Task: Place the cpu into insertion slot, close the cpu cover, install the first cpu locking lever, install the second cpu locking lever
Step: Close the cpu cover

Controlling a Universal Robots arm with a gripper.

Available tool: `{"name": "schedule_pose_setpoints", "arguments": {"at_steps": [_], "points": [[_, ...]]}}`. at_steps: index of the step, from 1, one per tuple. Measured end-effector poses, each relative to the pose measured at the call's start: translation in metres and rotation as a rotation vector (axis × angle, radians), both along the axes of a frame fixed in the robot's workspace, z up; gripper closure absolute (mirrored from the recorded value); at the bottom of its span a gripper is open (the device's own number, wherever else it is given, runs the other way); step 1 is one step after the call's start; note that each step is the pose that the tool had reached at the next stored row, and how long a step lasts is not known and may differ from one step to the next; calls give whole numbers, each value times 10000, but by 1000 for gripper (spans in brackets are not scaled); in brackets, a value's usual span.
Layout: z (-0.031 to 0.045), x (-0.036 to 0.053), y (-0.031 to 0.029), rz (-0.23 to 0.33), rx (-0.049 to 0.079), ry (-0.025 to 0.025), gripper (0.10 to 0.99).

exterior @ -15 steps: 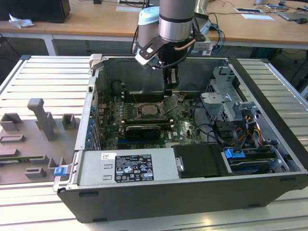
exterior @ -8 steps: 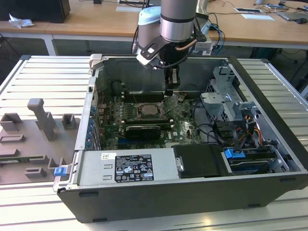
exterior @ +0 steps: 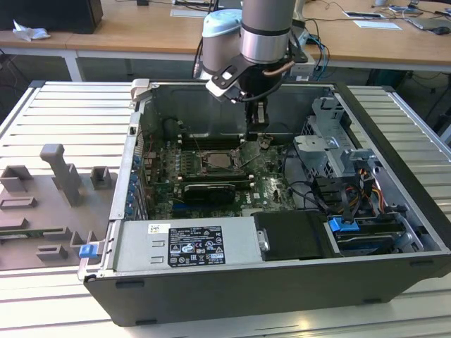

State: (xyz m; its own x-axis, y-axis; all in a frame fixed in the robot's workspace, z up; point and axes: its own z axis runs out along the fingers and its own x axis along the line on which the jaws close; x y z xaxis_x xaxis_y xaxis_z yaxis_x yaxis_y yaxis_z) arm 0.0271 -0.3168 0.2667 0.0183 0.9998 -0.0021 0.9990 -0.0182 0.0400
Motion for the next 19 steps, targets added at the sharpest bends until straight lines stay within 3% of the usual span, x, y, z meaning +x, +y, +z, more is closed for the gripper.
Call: {"name": "schedule_pose_setpoints", "arguments": {"at_steps": [3, 5, 8, 11, 13, 15, 19], "points": [[-63, 223, 23, -1, -16, 13, 980], [-95, 315, 28, 0, -15, 37, 980], [-126, 337, 31, 0, -15, 52, 980], [-184, 340, 32, -1, -15, 103, 980], [-183, 340, 32, 0, -12, 419, 980], [-179, 334, 32, -3, -11, 629, 980], [-179, 301, 32, 0, -12, 631, 980]]}}
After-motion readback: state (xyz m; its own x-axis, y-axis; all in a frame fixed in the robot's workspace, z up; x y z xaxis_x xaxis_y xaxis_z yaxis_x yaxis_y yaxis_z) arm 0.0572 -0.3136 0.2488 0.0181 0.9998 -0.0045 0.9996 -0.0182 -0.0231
